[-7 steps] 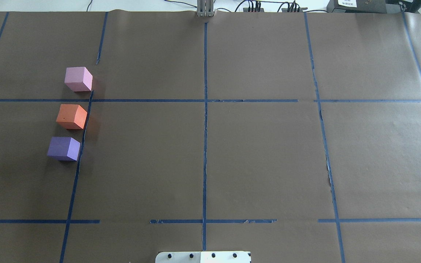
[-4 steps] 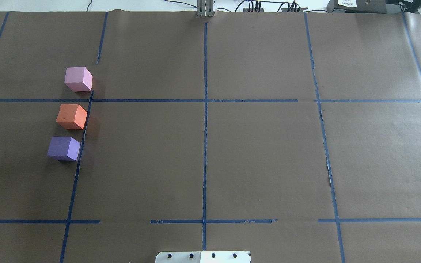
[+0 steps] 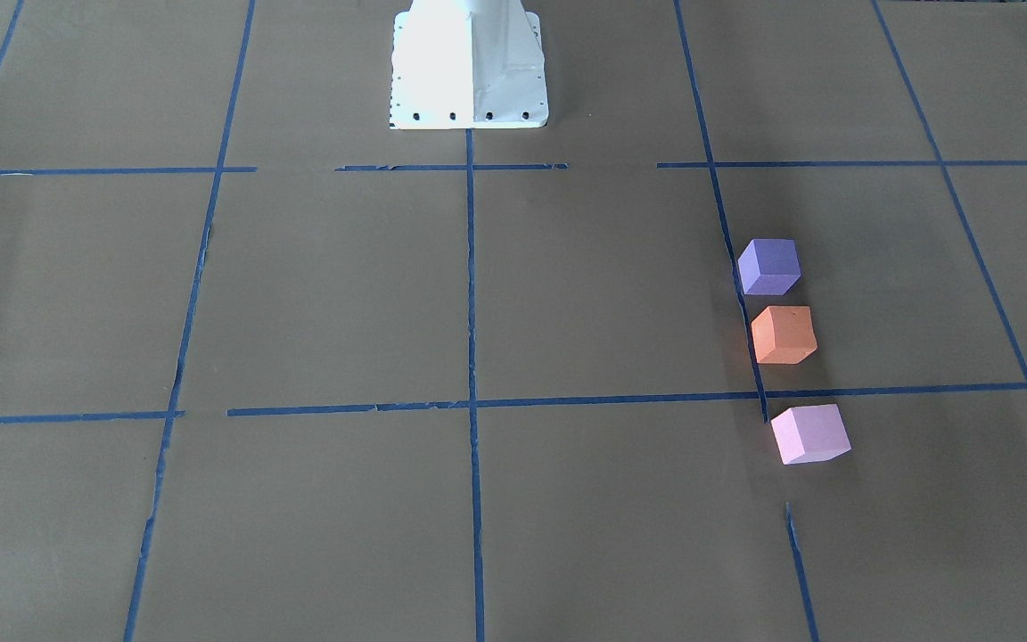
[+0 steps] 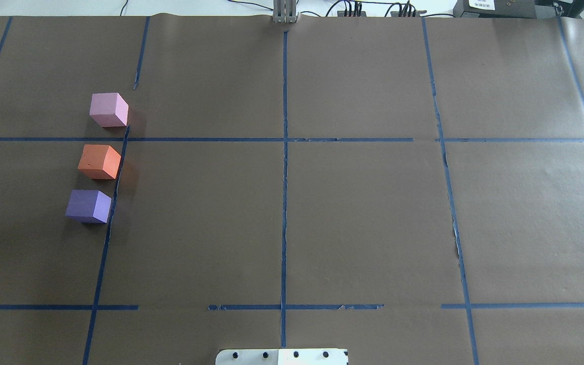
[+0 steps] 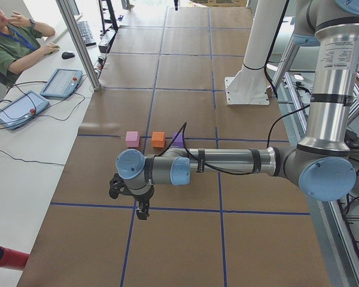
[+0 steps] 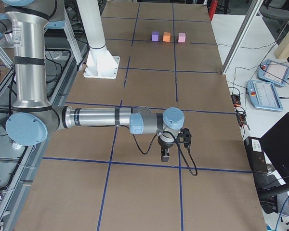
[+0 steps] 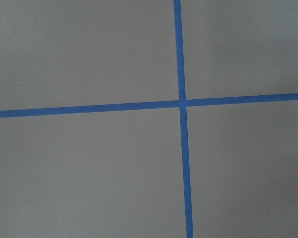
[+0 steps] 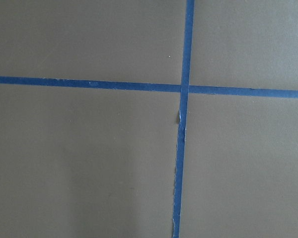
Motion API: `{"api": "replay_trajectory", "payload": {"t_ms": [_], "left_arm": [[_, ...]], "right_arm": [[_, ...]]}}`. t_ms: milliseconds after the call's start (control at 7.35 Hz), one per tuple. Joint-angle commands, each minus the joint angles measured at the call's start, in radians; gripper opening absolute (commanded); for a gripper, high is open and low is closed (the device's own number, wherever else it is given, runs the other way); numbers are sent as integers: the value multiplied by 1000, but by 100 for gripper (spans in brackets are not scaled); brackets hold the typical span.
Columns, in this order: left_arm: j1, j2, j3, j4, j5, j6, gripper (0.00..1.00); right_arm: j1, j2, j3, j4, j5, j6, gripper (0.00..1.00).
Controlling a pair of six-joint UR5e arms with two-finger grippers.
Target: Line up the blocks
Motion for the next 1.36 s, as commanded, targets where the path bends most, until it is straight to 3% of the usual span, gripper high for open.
{"api": "replay_trajectory", "payload": {"t_ms": [0,1224], "left_arm": [[0,27,-2,-5,-1,0,100],[2,38,-7,-9,-1,0,100]], "right_arm": [[0,0,0,0,0,0,100],[0,0,0,-1,0,0,100]]}}
